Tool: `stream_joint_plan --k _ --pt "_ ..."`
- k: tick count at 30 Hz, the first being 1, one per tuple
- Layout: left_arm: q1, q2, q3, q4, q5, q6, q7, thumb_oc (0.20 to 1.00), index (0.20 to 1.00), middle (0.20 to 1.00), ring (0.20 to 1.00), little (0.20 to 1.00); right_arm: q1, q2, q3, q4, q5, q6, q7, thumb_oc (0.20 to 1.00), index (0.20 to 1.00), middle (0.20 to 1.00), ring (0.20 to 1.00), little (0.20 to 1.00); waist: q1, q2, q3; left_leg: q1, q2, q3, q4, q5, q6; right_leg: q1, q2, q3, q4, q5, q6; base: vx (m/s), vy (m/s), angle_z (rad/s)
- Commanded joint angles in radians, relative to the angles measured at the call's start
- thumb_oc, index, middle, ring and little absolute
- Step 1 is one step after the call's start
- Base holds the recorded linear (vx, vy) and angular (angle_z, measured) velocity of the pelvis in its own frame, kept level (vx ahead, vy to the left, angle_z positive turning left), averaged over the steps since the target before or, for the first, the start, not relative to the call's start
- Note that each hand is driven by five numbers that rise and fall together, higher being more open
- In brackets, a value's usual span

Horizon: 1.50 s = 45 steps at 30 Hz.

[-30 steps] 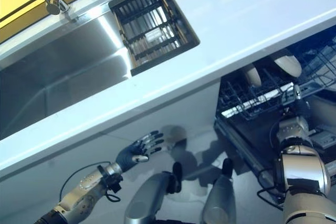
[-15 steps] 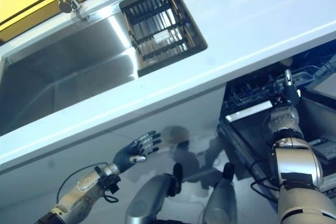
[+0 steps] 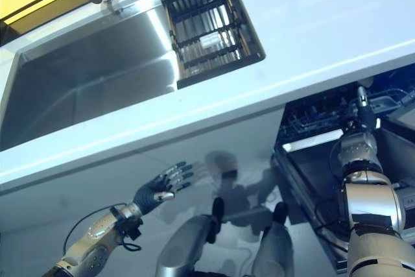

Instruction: Pick up plates and place into dishwasher.

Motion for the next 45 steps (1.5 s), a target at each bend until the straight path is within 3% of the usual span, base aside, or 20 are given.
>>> stream_joint_plan --k 1,6,13,18,24,35,38,45 --pt "0.018 0.034 0.022 -0.089 -0.022 -0.04 -0.036 1.0 1.0 1.0 1.0 1.0 -0.099 0.04 0.047 -0.077 0.084 -0.007 0.159 1.0 1.0 1.0 1.0 1.0 0.067 -0.036 -0.062 -0.08 0.047 -0.043 0.005 0.032 -0.012 0.007 -0.008 0.029 0.033 -0.063 0.021 -0.02 0.045 0.08" --pt "0.051 0.016 0.053 -0.057 -0.008 -0.06 -0.073 1.0 1.0 1.0 1.0 1.0 -0.005 0.051 -0.001 -0.123 0.143 -0.036 0.191 1.0 1.0 1.0 1.0 1.0 0.059 -0.071 -0.083 -0.056 0.046 -0.031 0.007 0.014 -0.007 0.034 -0.003 0.044 0.011 -0.058 0.022 0.02 0.043 0.04" --pt "0.121 -0.033 0.117 -0.025 0.037 -0.047 -0.087 1.0 1.0 1.0 1.0 1.0 0.283 0.115 -0.094 -0.319 0.16 -0.093 0.221 1.0 1.0 1.0 1.0 1.0 0.033 -0.144 -0.15 0.008 0.045 0.002 -0.007 -0.02 0.008 0.098 0.004 0.082 -0.048 -0.041 0.04 0.08 0.032 -0.05" --pt "0.187 -0.087 0.173 0.033 0.073 -0.071 -0.112 1.0 1.0 1.0 1.0 1.0 0.555 0.198 -0.15 -0.523 0.166 -0.165 0.206 1.0 1.0 1.0 1.0 1.0 -0.012 -0.2 -0.213 0.078 0.054 0.042 -0.055 -0.037 0.025 0.142 0.015 0.115 -0.089 -0.031 0.057 0.06 0.015 -0.16" --pt "0.235 -0.129 0.23 0.09 0.112 -0.106 -0.142 1.0 1.0 1.0 1.0 1.0 0.761 0.244 -0.212 -0.665 0.145 -0.162 0.194 1.0 1.0 1.0 1.0 1.0 -0.073 -0.25 -0.256 0.131 0.06 0.082 -0.079 -0.058 0.041 0.158 0.022 0.147 -0.105 -0.018 0.076 0.0 -0.01 -0.15" --pt "0.25 -0.144 0.304 0.154 0.116 -0.108 -0.183 1.0 1.0 1.0 1.0 1.0 0.936 0.282 -0.314 -0.72 0.112 -0.189 0.19 1.0 1.0 1.0 1.0 1.0 -0.154 -0.262 -0.288 0.184 0.059 0.135 -0.109 -0.077 0.054 0.151 0.037 0.204 -0.102 -0.014 0.095 -0.02 -0.021 -0.24" --pt "0.25 -0.133 0.317 0.15 0.114 -0.102 -0.19 1.0 1.0 1.0 1.0 1.0 0.961 0.284 -0.32 -0.752 0.027 -0.249 0.127 1.0 1.0 1.0 1.0 1.0 -0.177 -0.256 -0.28 0.181 0.06 0.155 -0.1 -0.081 0.056 0.135 0.038 0.213 -0.093 -0.011 0.099 -0.06 -0.071 -0.04" --pt "0.256 -0.13 0.333 0.153 0.097 -0.072 -0.204 1.0 1.0 1.0 1.0 1.0 1.007 0.275 -0.352 -0.76 -0.061 -0.268 0.022 1.0 1.0 1.0 1.0 1.0 -0.225 -0.235 -0.276 0.172 0.063 0.193 -0.068 -0.091 0.055 0.104 0.042 0.238 -0.072 -0.014 0.099 -0.01 -0.069 -0.12"
